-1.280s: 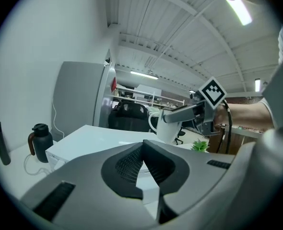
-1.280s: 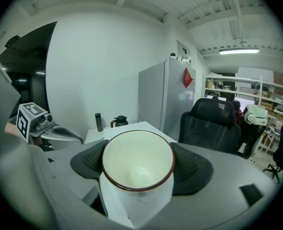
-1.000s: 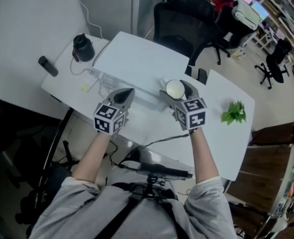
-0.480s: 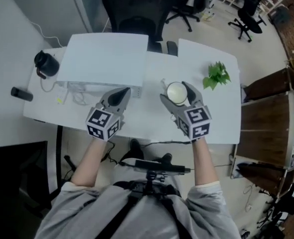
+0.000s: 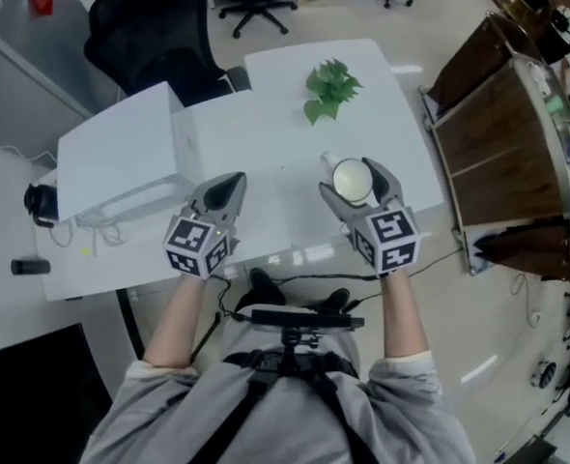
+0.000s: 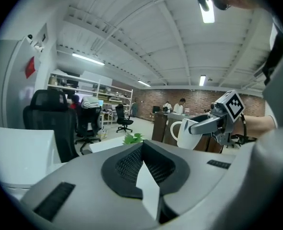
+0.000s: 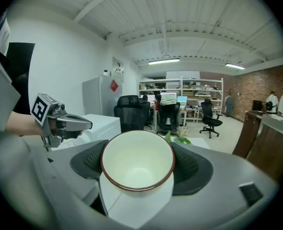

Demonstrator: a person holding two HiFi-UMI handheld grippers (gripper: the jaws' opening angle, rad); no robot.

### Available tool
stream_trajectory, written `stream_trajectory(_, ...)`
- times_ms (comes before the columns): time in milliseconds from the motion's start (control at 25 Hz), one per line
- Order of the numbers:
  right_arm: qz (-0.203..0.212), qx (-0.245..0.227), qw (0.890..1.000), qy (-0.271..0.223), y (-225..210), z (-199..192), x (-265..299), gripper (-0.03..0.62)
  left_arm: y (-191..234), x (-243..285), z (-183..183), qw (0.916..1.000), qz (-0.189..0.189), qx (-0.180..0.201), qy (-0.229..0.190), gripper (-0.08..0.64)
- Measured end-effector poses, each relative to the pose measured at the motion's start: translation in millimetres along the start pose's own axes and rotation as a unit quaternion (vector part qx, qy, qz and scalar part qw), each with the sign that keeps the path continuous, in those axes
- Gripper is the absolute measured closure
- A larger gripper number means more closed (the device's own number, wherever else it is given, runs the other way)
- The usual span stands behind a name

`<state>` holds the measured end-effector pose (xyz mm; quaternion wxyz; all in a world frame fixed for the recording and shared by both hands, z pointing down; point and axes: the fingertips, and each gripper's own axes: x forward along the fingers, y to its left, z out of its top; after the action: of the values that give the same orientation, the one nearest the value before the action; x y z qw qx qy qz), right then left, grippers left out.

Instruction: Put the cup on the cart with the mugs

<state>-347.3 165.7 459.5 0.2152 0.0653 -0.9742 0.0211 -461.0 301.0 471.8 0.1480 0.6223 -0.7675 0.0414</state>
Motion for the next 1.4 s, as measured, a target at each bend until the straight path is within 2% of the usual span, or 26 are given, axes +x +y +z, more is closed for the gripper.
stream_trajectory(360,-0.098,0.049,0.994,0.005,-143.0,-76.2,-154.8,0.184,-199.5,97.8,6.6,0.9944,-0.098,0.034,0.018,0.558)
stream_trajectory(520,-0.148,0.078,0.986,0.003,-200.4,-112.5,-219.8,0.184,-281.8,142.1,6.8,0.9867,-0.152,0.053,0.021,0.558)
stream_trajectory(800,-0.217,0.119,0.969,-0.001,-287.0,-167.3,-325.9,0.184,-411.6,211.1,11.8,0.9708,-0.226,0.077,0.021,0.558)
stream_trajectory(1040,-0.250,0.152,0.956,-0.005,-334.3,-193.6,-382.1,0.184,-495.9,253.5,19.7,0.9537,-0.281,0.101,0.033,0.558)
stream_trajectory(1400,-0.275,0.173,0.946,-0.013,-398.0,-205.4,-415.2,0.184,-578.9,320.4,24.1,0.9239,-0.353,0.139,0.049,0.558)
